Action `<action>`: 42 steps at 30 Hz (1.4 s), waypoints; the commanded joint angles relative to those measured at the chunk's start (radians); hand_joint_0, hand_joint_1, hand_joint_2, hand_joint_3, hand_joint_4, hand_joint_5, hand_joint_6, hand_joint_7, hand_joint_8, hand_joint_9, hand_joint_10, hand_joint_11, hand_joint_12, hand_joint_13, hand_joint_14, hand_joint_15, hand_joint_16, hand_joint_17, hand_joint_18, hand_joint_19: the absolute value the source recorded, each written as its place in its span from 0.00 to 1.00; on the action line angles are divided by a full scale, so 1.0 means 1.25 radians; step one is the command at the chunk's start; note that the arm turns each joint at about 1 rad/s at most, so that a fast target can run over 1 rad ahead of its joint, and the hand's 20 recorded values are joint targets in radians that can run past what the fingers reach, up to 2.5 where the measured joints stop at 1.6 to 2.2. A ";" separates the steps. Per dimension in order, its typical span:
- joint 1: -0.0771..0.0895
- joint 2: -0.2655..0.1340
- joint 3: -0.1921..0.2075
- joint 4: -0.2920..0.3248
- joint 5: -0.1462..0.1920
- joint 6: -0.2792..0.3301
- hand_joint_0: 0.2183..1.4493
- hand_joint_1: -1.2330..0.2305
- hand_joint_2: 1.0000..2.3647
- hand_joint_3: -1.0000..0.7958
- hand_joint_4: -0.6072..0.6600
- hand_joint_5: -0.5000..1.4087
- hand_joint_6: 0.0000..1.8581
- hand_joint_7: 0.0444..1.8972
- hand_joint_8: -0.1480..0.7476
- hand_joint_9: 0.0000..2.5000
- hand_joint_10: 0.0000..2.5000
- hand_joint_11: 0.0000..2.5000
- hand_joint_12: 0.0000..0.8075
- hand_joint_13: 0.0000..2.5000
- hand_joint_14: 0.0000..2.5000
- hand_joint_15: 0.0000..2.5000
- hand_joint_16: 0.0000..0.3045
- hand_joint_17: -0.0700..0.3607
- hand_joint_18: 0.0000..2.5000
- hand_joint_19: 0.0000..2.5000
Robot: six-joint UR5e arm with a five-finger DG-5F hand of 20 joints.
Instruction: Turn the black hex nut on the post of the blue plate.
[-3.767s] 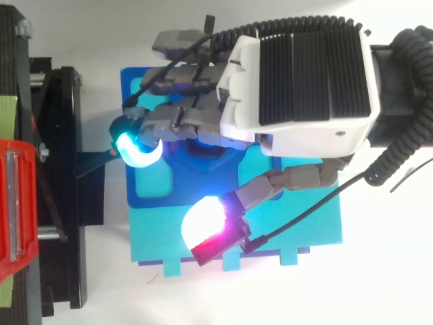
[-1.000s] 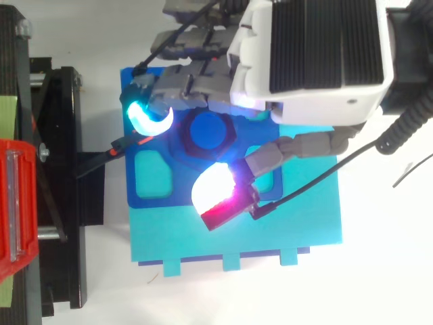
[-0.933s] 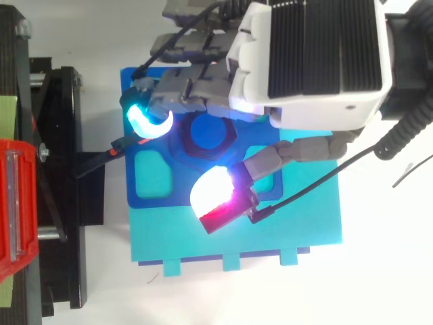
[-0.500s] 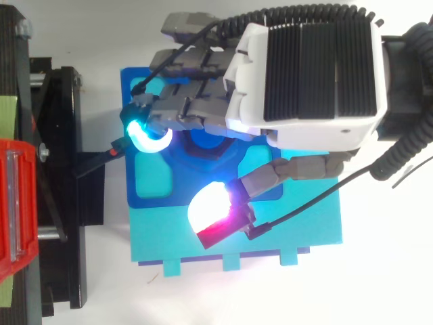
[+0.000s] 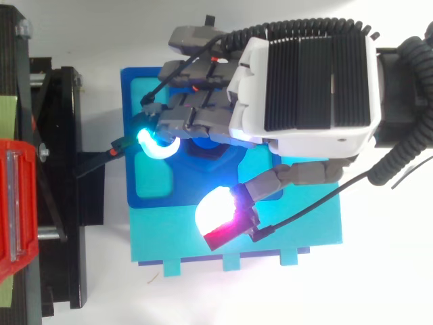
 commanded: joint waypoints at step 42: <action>-0.048 0.009 0.014 -0.036 -0.037 0.000 0.24 0.58 0.00 0.28 0.69 0.18 0.27 0.38 0.53 0.26 0.00 0.00 0.50 0.17 0.00 0.01 0.18 0.44 0.06 0.06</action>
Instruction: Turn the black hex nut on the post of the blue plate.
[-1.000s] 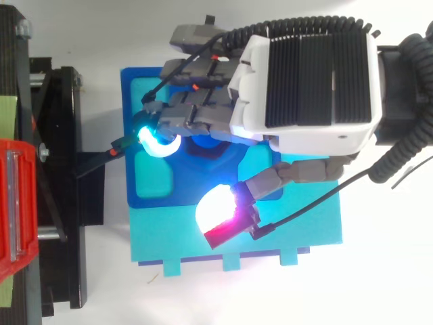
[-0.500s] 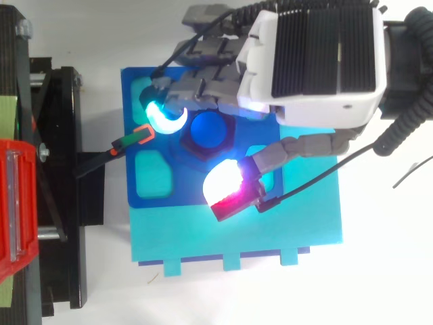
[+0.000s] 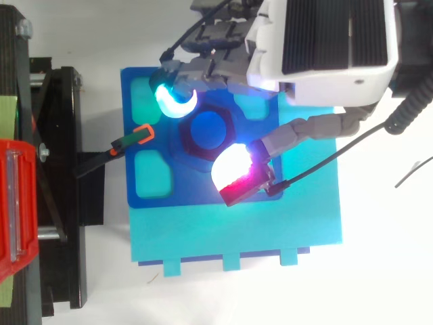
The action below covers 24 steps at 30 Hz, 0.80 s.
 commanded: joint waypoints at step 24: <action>0.047 -0.002 0.033 0.027 0.043 0.032 0.24 0.58 0.00 0.28 0.70 0.18 0.27 0.38 0.53 0.26 0.00 0.00 0.50 0.17 0.00 0.01 0.18 0.44 0.07 0.06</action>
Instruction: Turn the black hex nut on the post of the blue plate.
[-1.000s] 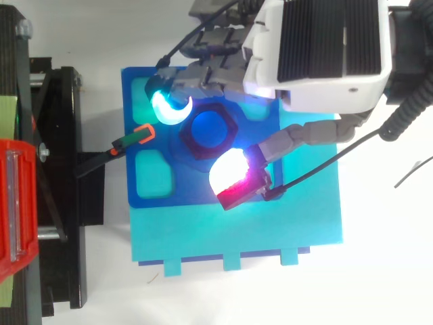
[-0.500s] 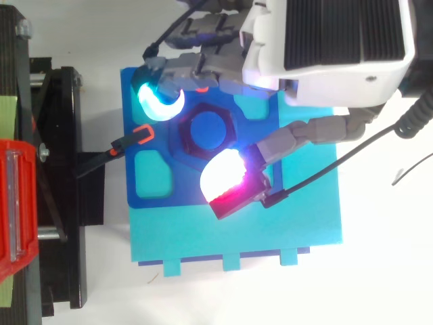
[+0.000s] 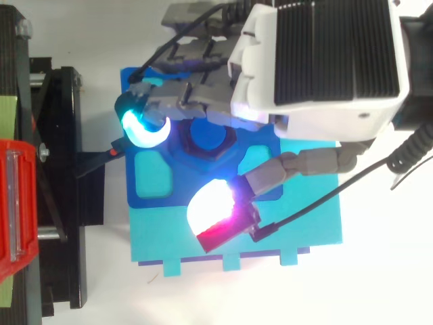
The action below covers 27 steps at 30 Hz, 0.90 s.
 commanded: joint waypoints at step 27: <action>0.017 -0.002 -0.037 0.019 0.014 0.003 0.24 0.58 0.00 0.28 0.70 0.18 0.27 0.38 0.53 0.26 0.00 0.00 0.50 0.16 0.00 0.01 0.18 0.44 0.06 0.06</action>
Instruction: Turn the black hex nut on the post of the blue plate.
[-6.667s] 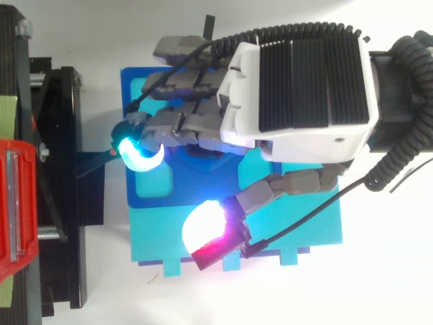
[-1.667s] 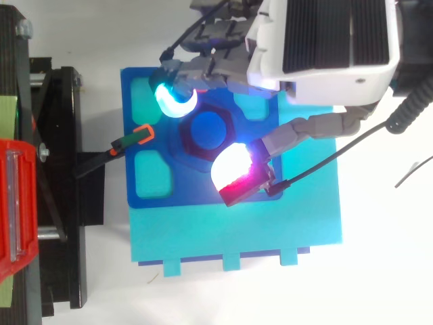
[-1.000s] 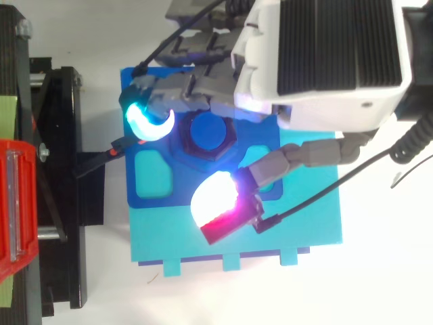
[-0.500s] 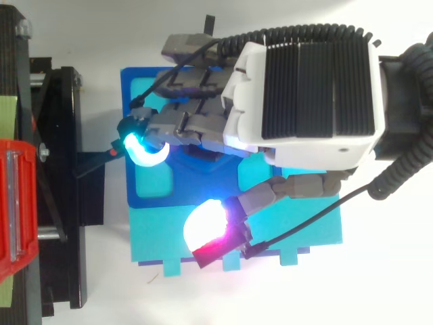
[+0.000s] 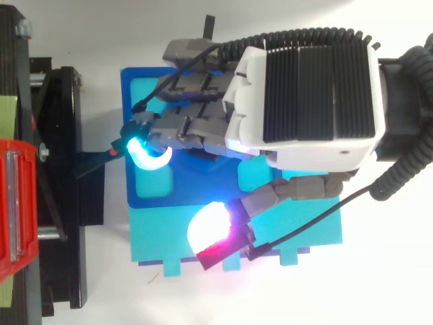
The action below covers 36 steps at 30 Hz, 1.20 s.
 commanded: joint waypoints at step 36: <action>-0.065 0.000 0.000 -0.033 -0.116 -0.017 0.24 0.58 0.00 0.28 0.70 0.18 0.27 0.38 0.53 0.27 0.00 0.00 0.50 0.17 0.00 0.01 0.18 0.44 0.06 0.06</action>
